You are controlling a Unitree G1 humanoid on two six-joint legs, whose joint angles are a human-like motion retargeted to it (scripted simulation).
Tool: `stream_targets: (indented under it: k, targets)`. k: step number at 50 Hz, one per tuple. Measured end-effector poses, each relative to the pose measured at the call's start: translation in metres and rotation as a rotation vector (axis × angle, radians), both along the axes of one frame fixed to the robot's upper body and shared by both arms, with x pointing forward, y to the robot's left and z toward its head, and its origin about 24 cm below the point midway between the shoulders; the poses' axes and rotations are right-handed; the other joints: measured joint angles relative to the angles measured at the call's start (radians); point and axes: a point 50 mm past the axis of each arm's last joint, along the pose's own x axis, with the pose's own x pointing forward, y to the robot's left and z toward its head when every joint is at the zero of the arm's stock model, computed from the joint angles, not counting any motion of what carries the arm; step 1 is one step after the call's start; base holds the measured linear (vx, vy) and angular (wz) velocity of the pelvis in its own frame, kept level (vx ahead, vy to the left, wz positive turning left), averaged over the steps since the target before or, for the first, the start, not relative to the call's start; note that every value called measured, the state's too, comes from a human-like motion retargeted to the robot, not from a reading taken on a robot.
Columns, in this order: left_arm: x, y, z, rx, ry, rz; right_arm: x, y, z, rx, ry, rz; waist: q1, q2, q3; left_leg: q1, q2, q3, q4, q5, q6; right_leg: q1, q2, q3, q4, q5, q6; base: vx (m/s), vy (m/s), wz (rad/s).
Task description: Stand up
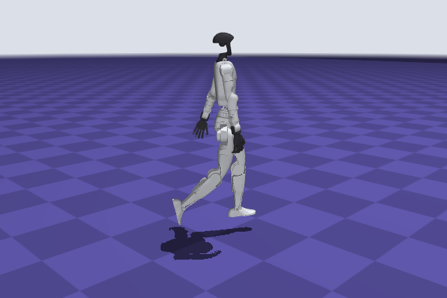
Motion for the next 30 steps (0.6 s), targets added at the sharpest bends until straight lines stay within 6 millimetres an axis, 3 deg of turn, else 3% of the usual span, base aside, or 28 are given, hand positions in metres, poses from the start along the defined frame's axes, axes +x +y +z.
stream_targets:
  k: [2,3,5,7,10,15,17,18,20,21,24,25,27,28,30]
  targets:
    - [0.029,0.001,-0.01,-0.014,-0.063,-0.053,-0.02,-0.009,0.0,-0.025,0.084,-0.027,-0.013,0.068,0.002,0.047,0.069,-0.012,0.012,-0.049,-0.016,-0.085,0.088,-0.042,0.072,-0.044,-0.025,0.71,0.19,0.0]
    - [0.045,-0.002,-0.016,-0.027,-0.099,-0.085,-0.031,-0.015,0.001,-0.043,0.125,-0.039,-0.015,0.088,0.0,0.08,0.086,0.002,0.008,-0.07,-0.021,-0.15,0.086,-0.091,0.149,-0.159,-0.094,0.81,0.26,-0.22]
    - [0.079,-0.007,-0.025,-0.053,-0.181,-0.157,-0.05,-0.024,0.002,-0.078,0.185,-0.067,-0.029,0.093,-0.006,0.145,0.084,0.026,-0.028,-0.078,-0.043,-0.273,0.067,-0.136,0.245,-0.293,-0.175,0.9,0.3,-0.03]
    - [0.121,-0.009,-0.031,-0.07,-0.292,-0.244,-0.066,-0.03,0.004,-0.101,0.203,-0.129,-0.084,0.098,0.002,0.214,0.072,0.038,-0.072,-0.079,-0.058,-0.373,0.067,-0.145,0.244,-0.379,-0.135,0.72,0.22,0.96]
    - [0.192,-0.014,-0.032,-0.077,-0.494,-0.385,-0.085,-0.035,0.006,-0.11,0.2,-0.261,-0.171,0.083,0.015,0.319,0.02,0.01,-0.142,-0.09,-0.064,-0.497,-0.01,-0.165,0.117,-0.481,-0.03,0.82,0.2,1.32]
    - [0.275,-0.023,-0.016,-0.068,-0.762,-0.512,-0.107,-0.038,0.01,-0.127,0.23,-0.369,-0.245,0.014,0.024,0.467,-0.089,-0.052,-0.203,-0.123,-0.057,-0.548,-0.163,-0.128,-0.318,-0.503,0.168,0.78,0.08,0.84]
    - [0.299,-0.028,-0.008,-0.068,-0.849,-0.544,-0.114,-0.04,0.011,-0.141,0.257,-0.373,-0.279,-0.021,0.037,0.546,-0.134,-0.094,-0.213,-0.141,-0.062,-0.552,-0.234,-0.135,-0.508,-0.516,0.248,0.88,-0.03,0.91]
    - [0.308,-0.029,-0.005,-0.066,-0.885,-0.556,-0.116,-0.04,0.012,-0.145,0.27,-0.368,-0.296,-0.027,0.044,0.581,-0.135,-0.118,-0.21,-0.148,-0.073,-0.556,-0.24,-0.142,-0.585,-0.534,0.257,1.02,-0.09,0.77]
    - [0.321,-0.031,0.001,-0.065,-0.94,-0.574,-0.118,-0.041,0.013,-0.152,0.288,-0.347,-0.308,-0.02,0.043,0.626,-0.128,-0.143,-0.197,-0.143,-0.093,-0.559,-0.237,-0.157,-0.683,-0.589,0.26,1.03,-0.05,0.49]
    - [0.324,-0.033,0.002,-0.07,-0.952,-0.582,-0.118,-0.042,0.013,-0.155,0.293,-0.338,-0.312,-0.021,0.038,0.638,-0.139,-0.155,-0.183,-0.125,-0.101,-0.555,-0.254,-0.171,-0.672,-0.567,0.26,0.98,0.04,0.43]
    - [0.318,-0.041,-0.001,-0.095,-0.94,-0.607,-0.116,-0.043,0.013,-0.151,0.3,-0.327,-0.322,-0.018,0.009,0.653,-0.15,-0.173,-0.112,-0.018,-0.131,-0.546,-0.308,-0.207,-0.579,-0.551,0.184,0.98,0.01,0.76]
    - [0.312,-0.044,-0.004,-0.107,-0.921,-0.613,-0.116,-0.043,0.013,-0.15,0.3,-0.331,-0.334,-0.021,0.003,0.66,-0.156,-0.184,-0.076,0.034,-0.138,-0.534,-0.333,-0.258,-0.561,-0.515,0.176,1.13,-0.09,0.94]
    - [0.286,-0.046,-0.015,-0.135,-0.832,-0.625,-0.113,-0.039,0.011,-0.137,0.286,-0.346,-0.31,-0.041,-0.008,0.651,-0.179,-0.155,0.057,0.247,-0.162,-0.491,-0.303,-0.085,-0.528,-0.46,0.168,1.07,-0.1,0.37]
    - [0.274,-0.046,-0.019,-0.142,-0.792,-0.632,-0.11,-0.038,0.01,-0.128,0.278,-0.356,-0.286,-0.048,-0.007,0.635,-0.178,-0.11,0.123,0.337,-0.178,-0.483,-0.318,-0.113,-0.501,-0.458,0.161,1.09,-0.12,-0.06]
    - [0.246,-0.044,-0.027,-0.145,-0.696,-0.633,-0.099,-0.035,0.007,-0.108,0.246,-0.368,-0.257,-0.045,0.004,0.552,-0.106,-0.007,0.356,0.463,-0.231,-0.455,-0.311,-0.1,-0.447,-0.486,0.108,0.97,-0.11,-0.13]
